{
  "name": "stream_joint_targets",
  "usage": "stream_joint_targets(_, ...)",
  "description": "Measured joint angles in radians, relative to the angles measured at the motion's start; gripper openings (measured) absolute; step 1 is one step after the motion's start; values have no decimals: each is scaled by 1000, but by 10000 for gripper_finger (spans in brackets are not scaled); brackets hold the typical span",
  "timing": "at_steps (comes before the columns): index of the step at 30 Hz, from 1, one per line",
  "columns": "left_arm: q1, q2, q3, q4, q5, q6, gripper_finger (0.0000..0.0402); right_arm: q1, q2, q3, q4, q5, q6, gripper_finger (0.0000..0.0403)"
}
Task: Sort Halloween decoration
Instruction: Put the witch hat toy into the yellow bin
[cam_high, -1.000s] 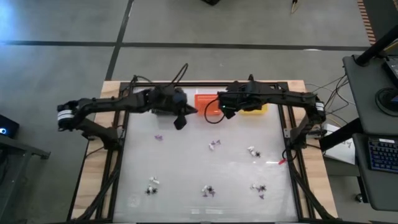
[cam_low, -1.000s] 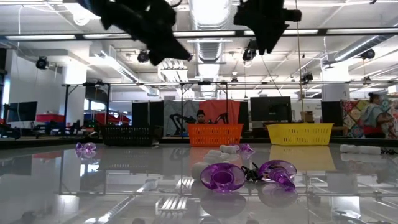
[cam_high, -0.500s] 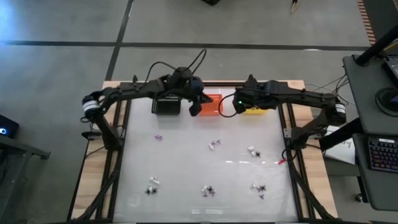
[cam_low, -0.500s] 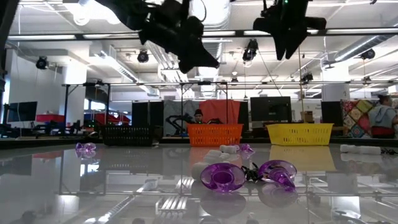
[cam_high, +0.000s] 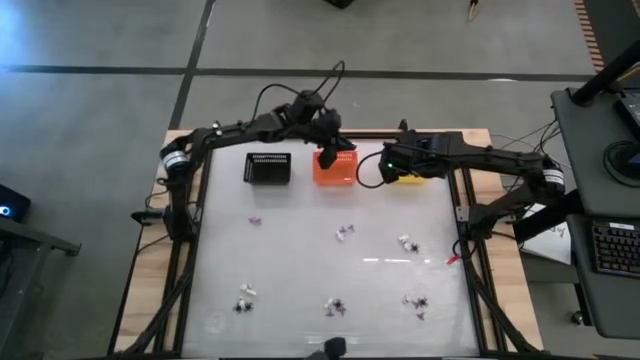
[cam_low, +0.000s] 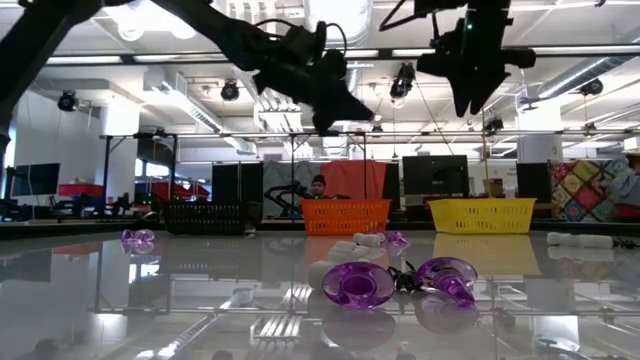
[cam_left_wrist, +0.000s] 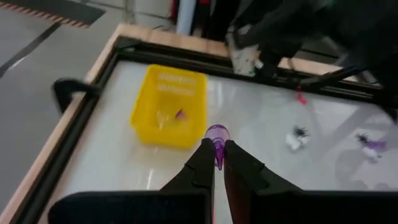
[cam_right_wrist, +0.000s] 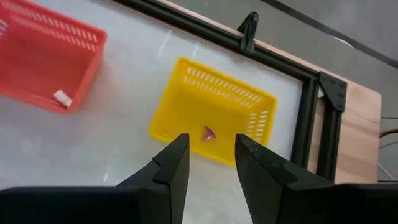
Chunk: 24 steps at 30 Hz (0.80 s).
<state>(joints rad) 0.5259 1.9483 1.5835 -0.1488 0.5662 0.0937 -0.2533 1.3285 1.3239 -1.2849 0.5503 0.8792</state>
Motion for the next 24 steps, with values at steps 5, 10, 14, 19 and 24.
stream_joint_targets(5, 1, 83, 108, -1, 4, 0, 0, -21, 0, -30, 44, -3, -42, 121)
stream_joint_targets(10, 11, 161, 199, -10, 54, -3, 0, -51, -6, -31, 41, 0, -60, 121)
stream_joint_targets(14, 16, 213, 249, -17, 58, -5, 0, -69, -18, -31, 42, 0, -60, 121)
stream_joint_targets(19, 18, 270, 303, -11, 109, 2, 0, -75, -31, -31, 42, 0, -60, 121)
stream_joint_targets(24, 18, 369, 414, -27, 157, -5, 0, -75, -33, -31, 42, 0, -61, 121)
